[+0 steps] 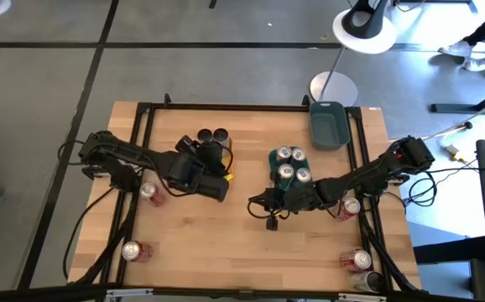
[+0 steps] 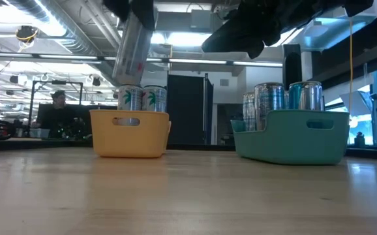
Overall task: Sort soda cans
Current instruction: Put the left white-pink soda can into the yellow bin
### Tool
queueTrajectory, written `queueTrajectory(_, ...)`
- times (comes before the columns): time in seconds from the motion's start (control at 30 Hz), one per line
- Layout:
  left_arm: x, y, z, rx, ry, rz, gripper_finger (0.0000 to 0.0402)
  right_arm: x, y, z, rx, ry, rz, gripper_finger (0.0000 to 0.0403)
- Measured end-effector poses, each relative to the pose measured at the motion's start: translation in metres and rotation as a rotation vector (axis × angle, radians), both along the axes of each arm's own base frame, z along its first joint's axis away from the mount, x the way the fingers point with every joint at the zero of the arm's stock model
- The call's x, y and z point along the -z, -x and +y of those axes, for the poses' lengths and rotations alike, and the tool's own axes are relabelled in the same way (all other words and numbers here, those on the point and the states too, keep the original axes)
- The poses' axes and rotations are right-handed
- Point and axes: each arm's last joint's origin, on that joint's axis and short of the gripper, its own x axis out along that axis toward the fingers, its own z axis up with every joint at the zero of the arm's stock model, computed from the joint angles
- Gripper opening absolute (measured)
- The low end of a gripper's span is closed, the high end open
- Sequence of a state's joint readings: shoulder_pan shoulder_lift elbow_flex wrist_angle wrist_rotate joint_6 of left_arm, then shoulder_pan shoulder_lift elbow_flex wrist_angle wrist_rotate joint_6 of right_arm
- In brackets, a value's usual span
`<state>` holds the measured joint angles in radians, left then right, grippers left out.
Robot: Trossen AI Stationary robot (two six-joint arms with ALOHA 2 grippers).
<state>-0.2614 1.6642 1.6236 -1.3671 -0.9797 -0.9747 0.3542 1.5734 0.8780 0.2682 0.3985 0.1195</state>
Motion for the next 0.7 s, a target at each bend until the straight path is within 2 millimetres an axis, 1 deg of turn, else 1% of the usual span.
queueTrajectory(0.1, 0.019, -0.002, 0.002, -0.017, 0.005, -0.005, 0.0255, 0.002, -0.001, 0.000, 0.004, -0.007, 0.006, 0.0005)
queueTrajectory(0.37, 0.057, -0.019, 0.007, -0.014, 0.037, -0.141, 0.0255, 0.007, -0.004, 0.001, 0.012, -0.022, 0.003, 0.0005)
queueTrajectory(0.5, 0.075, -0.024, 0.015, -0.023, 0.048, -0.185, 0.0255, 0.010, -0.005, 0.002, 0.013, -0.023, 0.010, 0.0005)
queueTrajectory(0.7, 0.103, -0.024, 0.030, -0.070, 0.061, -0.248, 0.0255, 0.012, -0.006, 0.002, 0.015, -0.021, 0.016, 0.0005)
